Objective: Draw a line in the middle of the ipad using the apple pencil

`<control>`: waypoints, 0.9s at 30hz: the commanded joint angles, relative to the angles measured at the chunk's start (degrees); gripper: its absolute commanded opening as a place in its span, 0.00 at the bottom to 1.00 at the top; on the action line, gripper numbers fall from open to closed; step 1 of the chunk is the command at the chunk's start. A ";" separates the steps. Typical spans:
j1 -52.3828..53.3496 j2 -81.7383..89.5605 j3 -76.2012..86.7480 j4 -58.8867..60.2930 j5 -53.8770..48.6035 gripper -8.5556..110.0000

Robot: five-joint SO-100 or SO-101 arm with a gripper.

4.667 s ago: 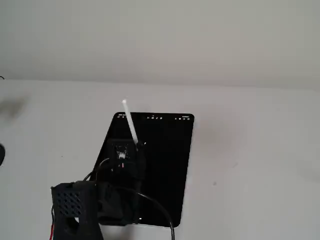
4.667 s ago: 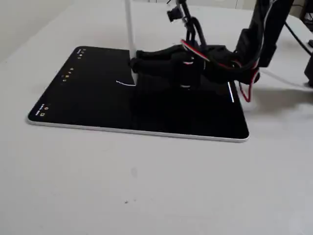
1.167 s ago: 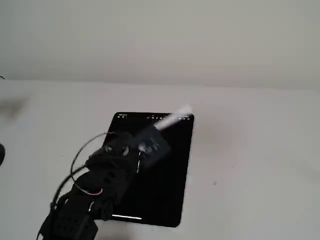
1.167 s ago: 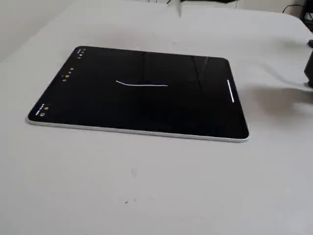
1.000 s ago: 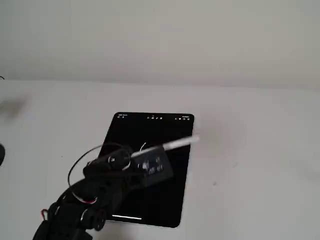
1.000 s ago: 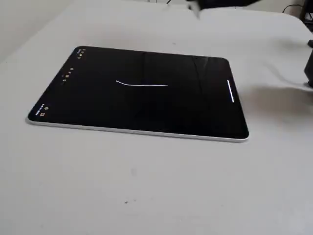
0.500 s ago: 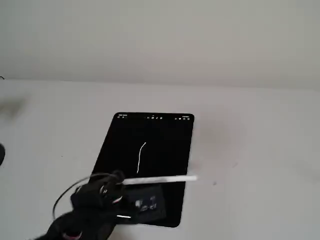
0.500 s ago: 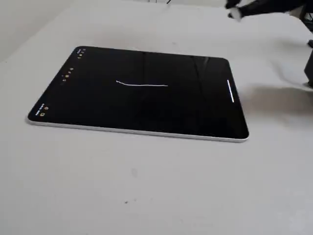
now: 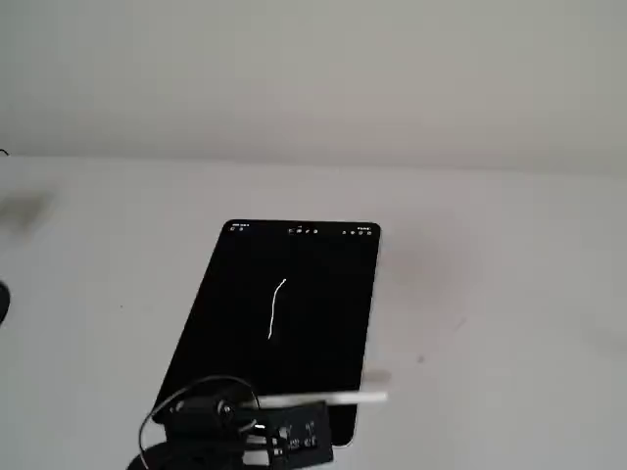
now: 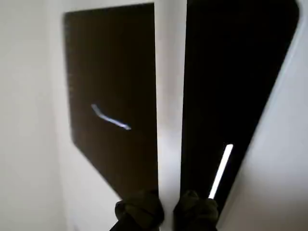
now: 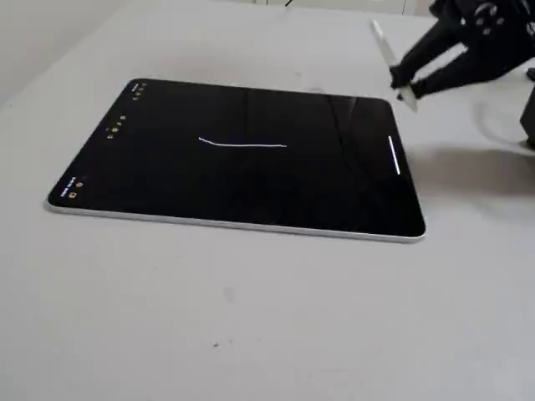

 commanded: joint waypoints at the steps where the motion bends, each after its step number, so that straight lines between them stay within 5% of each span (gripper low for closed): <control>1: 0.70 0.97 1.23 0.09 -0.35 0.07; 27: 1.14 0.88 1.76 0.44 -0.09 0.07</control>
